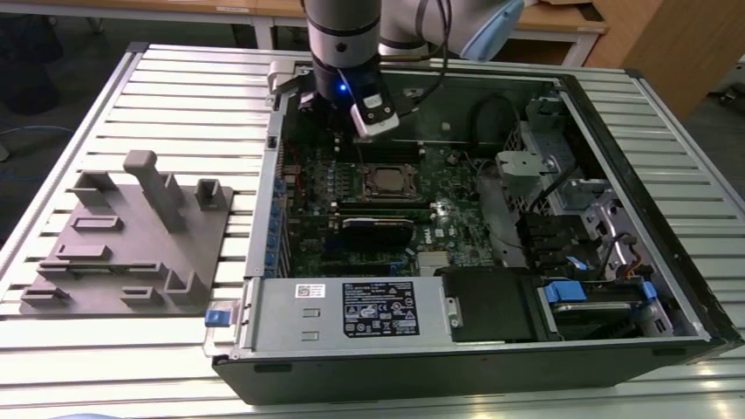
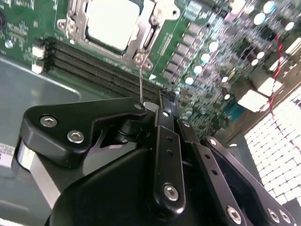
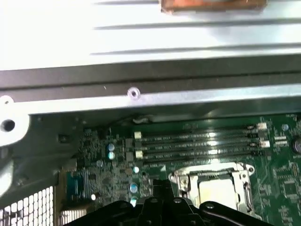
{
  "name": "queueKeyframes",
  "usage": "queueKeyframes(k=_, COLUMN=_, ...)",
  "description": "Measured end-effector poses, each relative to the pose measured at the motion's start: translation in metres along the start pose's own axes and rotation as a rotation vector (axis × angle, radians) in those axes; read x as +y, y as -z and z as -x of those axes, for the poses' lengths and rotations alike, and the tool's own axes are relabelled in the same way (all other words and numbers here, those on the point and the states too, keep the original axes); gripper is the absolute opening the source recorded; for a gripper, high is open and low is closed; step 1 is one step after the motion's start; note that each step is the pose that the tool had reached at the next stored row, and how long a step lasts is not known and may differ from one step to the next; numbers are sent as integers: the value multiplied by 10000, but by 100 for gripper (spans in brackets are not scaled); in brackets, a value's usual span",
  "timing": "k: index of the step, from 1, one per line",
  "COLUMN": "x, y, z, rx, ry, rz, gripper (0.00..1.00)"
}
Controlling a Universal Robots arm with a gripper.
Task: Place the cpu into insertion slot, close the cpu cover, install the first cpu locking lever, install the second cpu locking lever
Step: 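Install the first cpu locking lever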
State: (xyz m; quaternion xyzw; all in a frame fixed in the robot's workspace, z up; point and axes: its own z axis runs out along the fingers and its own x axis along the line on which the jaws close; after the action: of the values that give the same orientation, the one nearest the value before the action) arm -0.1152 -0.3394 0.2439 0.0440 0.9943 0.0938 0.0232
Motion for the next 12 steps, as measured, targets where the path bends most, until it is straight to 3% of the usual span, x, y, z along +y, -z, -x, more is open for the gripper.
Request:
queueKeyframes(k=4, x=-3, y=1, z=-11, rx=32, ry=-20, rz=367, gripper=11)
queueKeyframes(k=6, x=-4, y=2, z=-17, rx=41, ry=-27, rz=474, gripper=11)
queueKeyframes(k=12, x=-4, y=1, z=-7, rx=42, ry=-24, rz=480, gripper=11)
